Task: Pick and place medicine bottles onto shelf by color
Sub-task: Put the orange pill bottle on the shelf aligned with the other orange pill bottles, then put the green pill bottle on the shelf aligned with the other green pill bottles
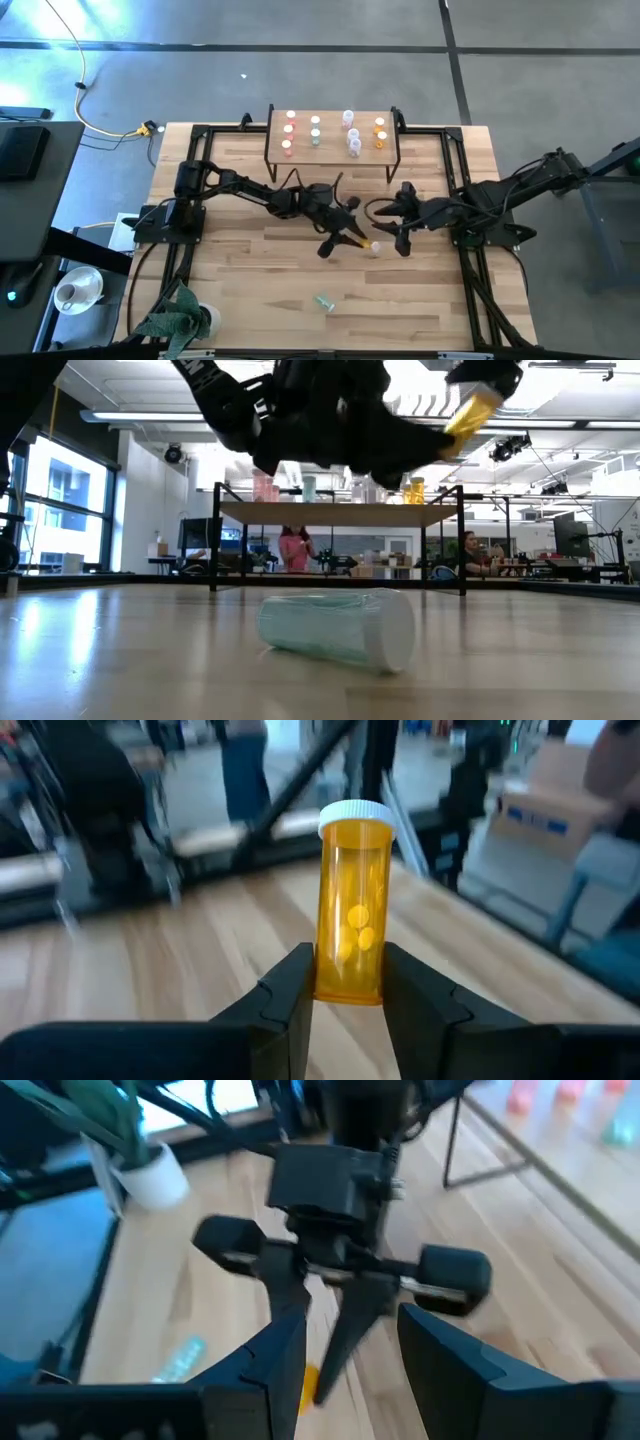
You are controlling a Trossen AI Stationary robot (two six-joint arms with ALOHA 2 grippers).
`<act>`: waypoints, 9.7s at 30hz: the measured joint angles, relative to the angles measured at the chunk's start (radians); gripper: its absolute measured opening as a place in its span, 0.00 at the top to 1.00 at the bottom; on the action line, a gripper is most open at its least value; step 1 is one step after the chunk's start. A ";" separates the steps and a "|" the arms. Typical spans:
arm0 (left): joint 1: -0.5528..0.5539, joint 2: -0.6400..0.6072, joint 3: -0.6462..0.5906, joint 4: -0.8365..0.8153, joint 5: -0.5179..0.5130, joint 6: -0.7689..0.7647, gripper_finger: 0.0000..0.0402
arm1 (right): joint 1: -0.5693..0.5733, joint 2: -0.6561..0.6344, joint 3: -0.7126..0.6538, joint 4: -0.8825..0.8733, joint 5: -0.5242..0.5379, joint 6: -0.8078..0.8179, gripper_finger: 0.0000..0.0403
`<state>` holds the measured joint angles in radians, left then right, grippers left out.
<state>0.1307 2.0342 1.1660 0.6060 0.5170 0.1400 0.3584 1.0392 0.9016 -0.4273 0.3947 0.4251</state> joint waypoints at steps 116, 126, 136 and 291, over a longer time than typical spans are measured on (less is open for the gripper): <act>0.112 -0.051 0.001 0.049 -0.182 -0.203 0.43 | -0.064 -0.103 0.104 -0.091 0.307 -0.356 0.74; 0.100 -0.254 0.001 -0.334 -0.291 -0.033 0.43 | -0.280 -0.104 0.174 -0.155 0.325 -0.306 0.74; 0.098 -0.483 -0.120 -0.399 -0.192 -0.053 0.43 | -0.515 -0.083 0.174 -0.264 0.081 -0.144 0.74; -0.441 -0.158 -0.025 -0.644 -0.499 0.073 0.43 | -0.075 0.248 0.082 -0.046 0.200 -0.006 0.59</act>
<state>-0.3106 1.8764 1.1406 -0.0378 0.0183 0.2127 0.2832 1.2873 0.9840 -0.4736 0.5945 0.4191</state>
